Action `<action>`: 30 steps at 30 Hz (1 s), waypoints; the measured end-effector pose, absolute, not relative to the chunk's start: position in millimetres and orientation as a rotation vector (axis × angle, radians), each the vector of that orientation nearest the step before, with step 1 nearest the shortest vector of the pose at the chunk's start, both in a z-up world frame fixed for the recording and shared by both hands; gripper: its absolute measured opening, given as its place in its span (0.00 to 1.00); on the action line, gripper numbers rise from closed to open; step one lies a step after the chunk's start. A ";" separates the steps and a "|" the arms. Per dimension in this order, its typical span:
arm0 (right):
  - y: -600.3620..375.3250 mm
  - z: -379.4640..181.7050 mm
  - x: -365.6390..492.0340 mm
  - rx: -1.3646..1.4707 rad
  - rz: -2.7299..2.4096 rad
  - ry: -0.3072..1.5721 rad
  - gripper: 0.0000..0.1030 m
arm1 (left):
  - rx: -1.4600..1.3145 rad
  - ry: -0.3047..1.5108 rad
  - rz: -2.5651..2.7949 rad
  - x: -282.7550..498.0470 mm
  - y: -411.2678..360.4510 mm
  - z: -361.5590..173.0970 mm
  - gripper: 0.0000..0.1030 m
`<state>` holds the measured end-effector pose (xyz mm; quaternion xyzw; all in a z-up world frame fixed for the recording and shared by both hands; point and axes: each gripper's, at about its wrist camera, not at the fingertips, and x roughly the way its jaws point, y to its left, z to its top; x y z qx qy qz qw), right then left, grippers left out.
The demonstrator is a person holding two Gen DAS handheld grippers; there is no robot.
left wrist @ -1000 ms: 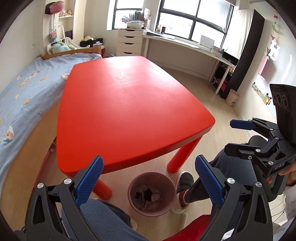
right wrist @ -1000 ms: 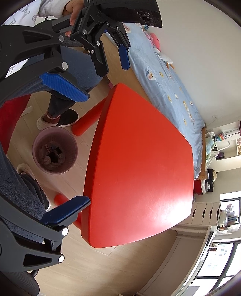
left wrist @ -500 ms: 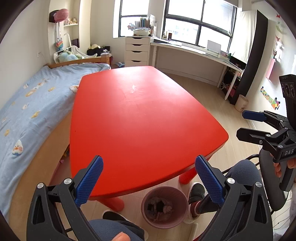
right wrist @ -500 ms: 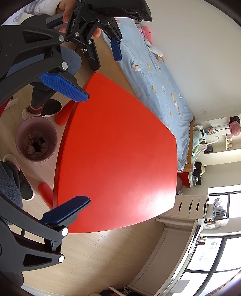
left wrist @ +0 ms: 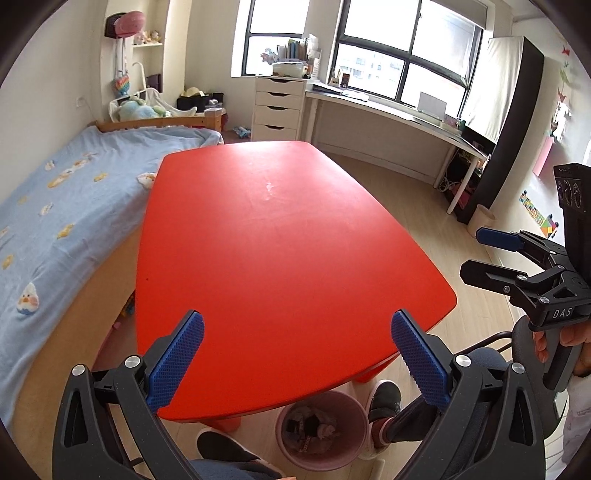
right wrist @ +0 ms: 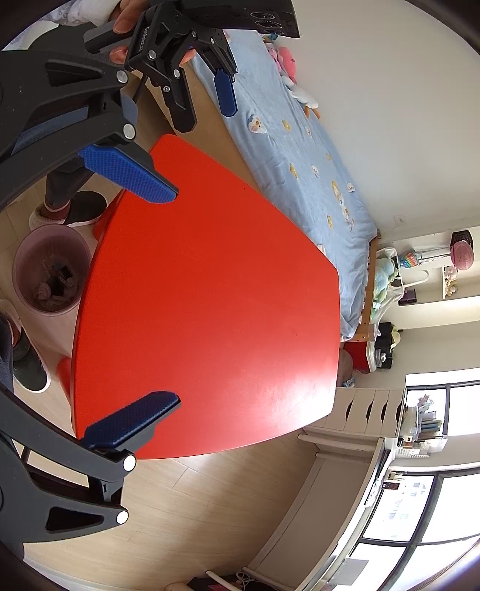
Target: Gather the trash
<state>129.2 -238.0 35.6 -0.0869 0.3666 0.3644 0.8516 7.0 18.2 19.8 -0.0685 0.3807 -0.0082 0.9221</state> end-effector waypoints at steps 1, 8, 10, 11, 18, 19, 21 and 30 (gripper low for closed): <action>-237.8 35.1 129.3 -0.183 0.767 0.772 0.97 | -0.145 0.783 -0.018 7.4 18.4 19.5 0.94; -236.7 34.7 131.9 -0.181 0.769 0.773 0.97 | -0.134 0.778 0.004 8.6 16.6 18.0 0.94; -236.4 34.4 132.3 -0.181 0.768 0.774 0.97 | -0.134 0.769 0.015 8.0 17.0 18.6 0.94; -236.5 34.7 132.2 -0.182 0.769 0.774 0.97 | -0.136 0.769 0.015 8.0 17.4 18.4 0.94; -232.6 33.2 131.5 -0.186 0.776 0.780 0.97 | -0.146 0.778 0.009 9.1 17.4 17.8 0.94; -231.8 33.5 131.5 -0.187 0.777 0.780 0.97 | -0.146 0.778 0.007 9.1 18.6 18.0 0.94; -231.3 33.5 131.5 -0.187 0.778 0.779 0.97 | -0.144 0.779 0.008 9.3 19.1 17.9 0.94; -229.9 33.6 131.0 -0.189 0.780 0.783 0.97 | -0.143 0.778 0.009 9.9 19.3 18.1 0.94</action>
